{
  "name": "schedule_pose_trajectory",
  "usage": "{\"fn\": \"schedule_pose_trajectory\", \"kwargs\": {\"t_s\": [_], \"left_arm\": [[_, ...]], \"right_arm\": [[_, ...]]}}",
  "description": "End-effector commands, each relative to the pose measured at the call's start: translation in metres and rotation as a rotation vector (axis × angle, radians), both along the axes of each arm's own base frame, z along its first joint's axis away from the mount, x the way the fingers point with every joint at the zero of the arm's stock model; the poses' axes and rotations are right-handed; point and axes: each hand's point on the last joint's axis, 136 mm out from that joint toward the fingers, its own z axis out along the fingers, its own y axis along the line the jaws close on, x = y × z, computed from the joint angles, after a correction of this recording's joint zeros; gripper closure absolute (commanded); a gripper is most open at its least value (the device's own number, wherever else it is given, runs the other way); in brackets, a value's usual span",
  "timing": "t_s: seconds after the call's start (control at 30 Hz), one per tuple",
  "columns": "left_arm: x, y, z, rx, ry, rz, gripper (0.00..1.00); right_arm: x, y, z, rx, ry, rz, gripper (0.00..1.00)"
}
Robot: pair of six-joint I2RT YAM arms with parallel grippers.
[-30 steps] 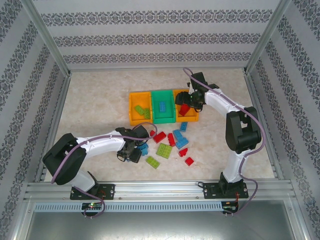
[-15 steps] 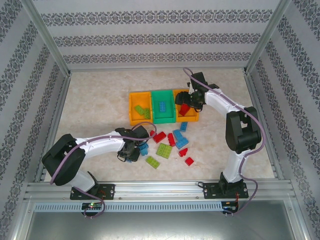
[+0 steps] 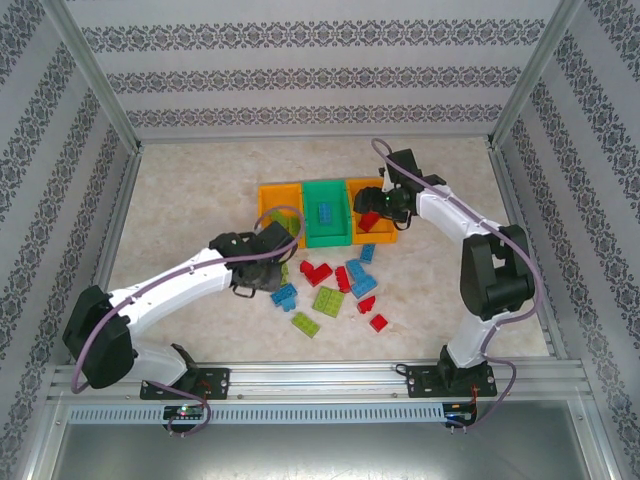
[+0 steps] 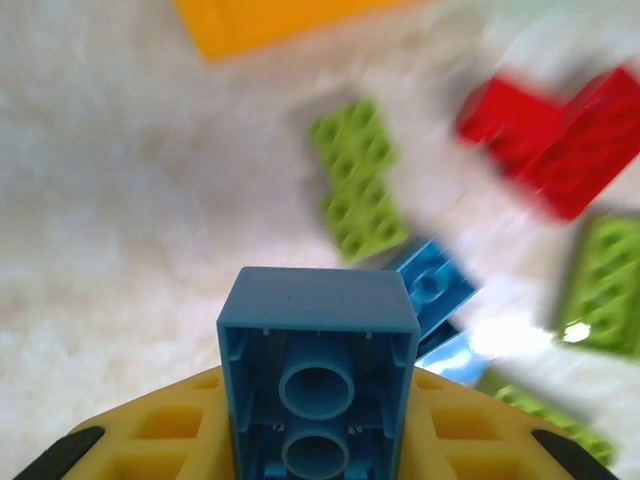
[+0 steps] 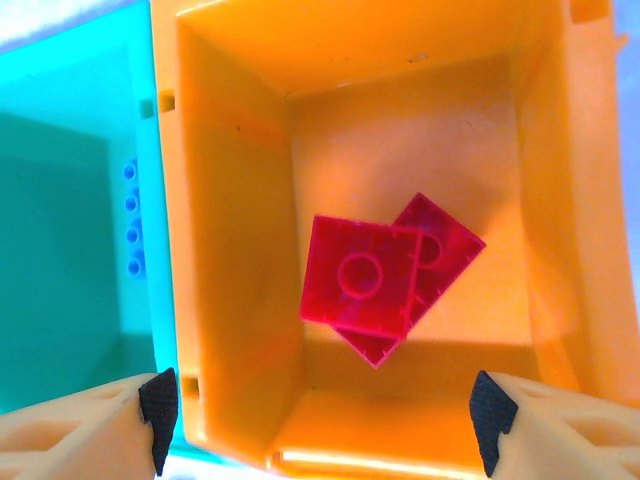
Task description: Sort the legos into containers by color
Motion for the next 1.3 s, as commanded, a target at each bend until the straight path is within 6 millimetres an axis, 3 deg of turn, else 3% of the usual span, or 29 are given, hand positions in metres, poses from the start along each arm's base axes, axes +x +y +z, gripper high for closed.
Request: {"fn": "schedule_pose_trajectory", "kwargs": {"t_s": [0.0, 0.17, 0.3, 0.53, 0.77, 0.93, 1.07, 1.27], "left_arm": [[0.04, -0.026, 0.022, -0.073, -0.069, -0.038, 0.76], [0.101, -0.071, 0.027, -0.162, -0.067, -0.068, 0.76], [0.143, -0.099, 0.015, -0.213, -0.014, -0.076, 0.76], [0.197, -0.119, -0.005, -0.23, 0.023, -0.043, 0.72], [0.213, -0.129, -0.019, -0.288, 0.041, -0.004, 0.64], [0.21, -0.129, -0.025, -0.295, 0.062, 0.012, 0.41], [0.209, -0.13, -0.008, -0.32, 0.027, 0.009, 0.27], [0.2, -0.131, 0.019, -0.386, -0.025, -0.001, 0.16]], "right_arm": [[-0.006, -0.009, 0.015, -0.016, -0.051, -0.009, 0.2], [-0.036, -0.012, 0.012, -0.029, -0.036, -0.01, 0.2], [-0.072, -0.012, -0.003, -0.063, 0.007, -0.002, 0.21], [-0.128, 0.013, -0.022, -0.105, 0.042, 0.14, 0.25], [-0.15, 0.025, -0.035, -0.125, 0.047, 0.219, 0.3], [-0.153, 0.036, -0.044, -0.164, 0.067, 0.303, 0.3], [-0.154, 0.037, -0.053, -0.188, 0.087, 0.324, 0.31], [-0.151, 0.036, -0.06, -0.223, 0.1, 0.347, 0.33]]}}
